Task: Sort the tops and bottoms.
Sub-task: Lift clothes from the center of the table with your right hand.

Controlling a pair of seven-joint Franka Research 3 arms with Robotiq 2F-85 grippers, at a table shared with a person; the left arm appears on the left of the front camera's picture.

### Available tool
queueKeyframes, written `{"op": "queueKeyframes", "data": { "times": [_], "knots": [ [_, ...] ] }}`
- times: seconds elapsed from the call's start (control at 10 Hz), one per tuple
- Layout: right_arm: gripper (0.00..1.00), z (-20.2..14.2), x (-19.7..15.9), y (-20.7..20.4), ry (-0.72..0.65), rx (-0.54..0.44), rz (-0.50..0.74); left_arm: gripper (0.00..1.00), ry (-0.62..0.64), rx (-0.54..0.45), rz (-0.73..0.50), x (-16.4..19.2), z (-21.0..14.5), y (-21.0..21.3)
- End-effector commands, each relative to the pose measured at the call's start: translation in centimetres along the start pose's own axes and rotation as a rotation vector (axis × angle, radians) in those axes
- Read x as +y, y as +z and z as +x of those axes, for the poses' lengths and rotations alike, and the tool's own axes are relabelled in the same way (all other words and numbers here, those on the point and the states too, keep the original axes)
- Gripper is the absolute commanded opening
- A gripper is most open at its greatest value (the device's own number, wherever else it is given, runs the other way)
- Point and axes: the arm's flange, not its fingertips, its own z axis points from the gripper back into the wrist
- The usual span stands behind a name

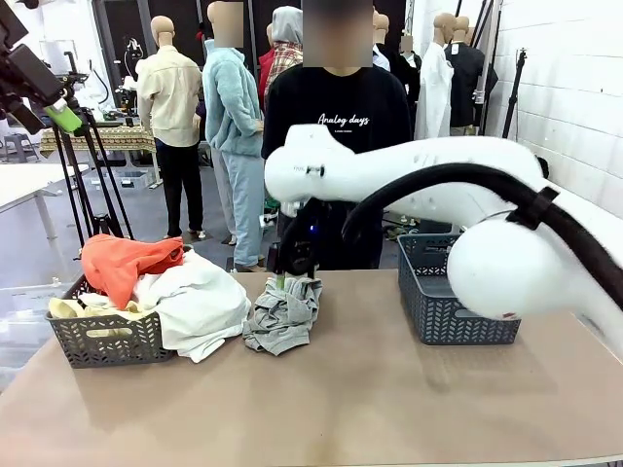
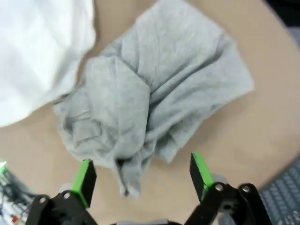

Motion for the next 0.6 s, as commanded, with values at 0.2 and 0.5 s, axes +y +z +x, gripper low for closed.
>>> {"op": "queueKeyframes", "data": {
  "times": [0.2,0.5],
  "knots": [
    [1.00,2.0,0.5,-3.4,-0.011,-0.143,-0.094,1.00,0.008,-0.004,0.003,0.0,0.0,0.2],
    [1.00,2.5,0.0,-4.3,-0.017,-0.084,-0.105,1.00,0.008,-0.004,0.003,0.0,0.0,0.2]
  ]
}}
